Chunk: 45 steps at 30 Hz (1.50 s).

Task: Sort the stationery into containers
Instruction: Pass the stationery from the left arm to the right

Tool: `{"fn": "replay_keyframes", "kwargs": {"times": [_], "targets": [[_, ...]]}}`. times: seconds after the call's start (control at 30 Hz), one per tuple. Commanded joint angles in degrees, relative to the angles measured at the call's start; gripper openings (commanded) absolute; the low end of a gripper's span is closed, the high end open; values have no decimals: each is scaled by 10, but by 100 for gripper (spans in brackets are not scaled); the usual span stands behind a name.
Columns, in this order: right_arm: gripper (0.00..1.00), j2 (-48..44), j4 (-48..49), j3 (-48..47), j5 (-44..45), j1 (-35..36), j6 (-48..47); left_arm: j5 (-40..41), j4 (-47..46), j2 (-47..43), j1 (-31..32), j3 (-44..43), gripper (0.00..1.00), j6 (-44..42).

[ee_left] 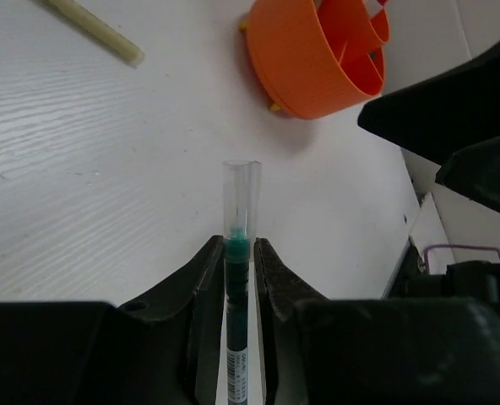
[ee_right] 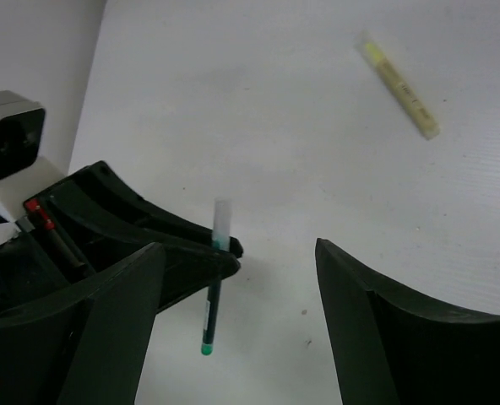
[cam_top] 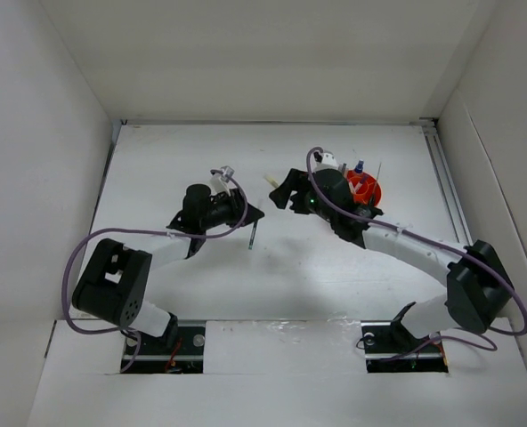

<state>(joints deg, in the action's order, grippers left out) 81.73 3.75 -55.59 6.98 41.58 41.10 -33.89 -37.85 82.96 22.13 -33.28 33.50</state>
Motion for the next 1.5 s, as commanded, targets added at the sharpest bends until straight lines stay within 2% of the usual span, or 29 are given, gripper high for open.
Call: {"fn": "replay_keyframes", "kwargs": {"times": [0.0, 0.37, 0.47, 0.57, 0.6, 0.67, 0.83, 0.97, 1.07, 1.23, 1.33, 1.4, 1.47], "targets": [[78, 21, 51, -16, -96, -2, -19, -83, -88, 14, 7, 3, 0, 2], [79, 54, 43, -28, -64, -2, -19, -116, -139, 36, 43, -8, 0, 9], [73, 60, 38, -28, -58, -2, -14, -129, -147, 36, 43, -8, 0, 15], [63, 60, 38, -33, -65, -2, -14, -136, -178, 36, 43, 1, 0, 29], [55, 65, 38, -33, -65, -2, -14, -141, -184, 36, 43, 1, 0, 35], [48, 70, 38, -33, -65, -7, -14, -147, -197, 36, 43, 6, 0, 48], [43, 76, 38, -38, -71, -7, -14, -153, -232, 47, 43, 11, 0, 66], [20, 82, 38, -38, -83, -7, -14, -142, -232, 47, 54, 11, 0, 66], [12, 82, 38, -38, -70, -7, -14, -142, -221, 53, 54, 6, 0, 66], [1, 76, 38, -38, -58, -7, -14, -125, -209, 53, 54, 6, 21, 54], [0, 76, 33, -38, -44, -7, -14, -117, -191, 37, 54, 6, 36, 39], [0, 70, 28, -38, -34, -7, -14, -109, -179, 27, 54, 6, 58, 32], [0, 70, 28, -38, -22, -7, -14, -103, -165, 13, 54, 6, 68, 20]]}}
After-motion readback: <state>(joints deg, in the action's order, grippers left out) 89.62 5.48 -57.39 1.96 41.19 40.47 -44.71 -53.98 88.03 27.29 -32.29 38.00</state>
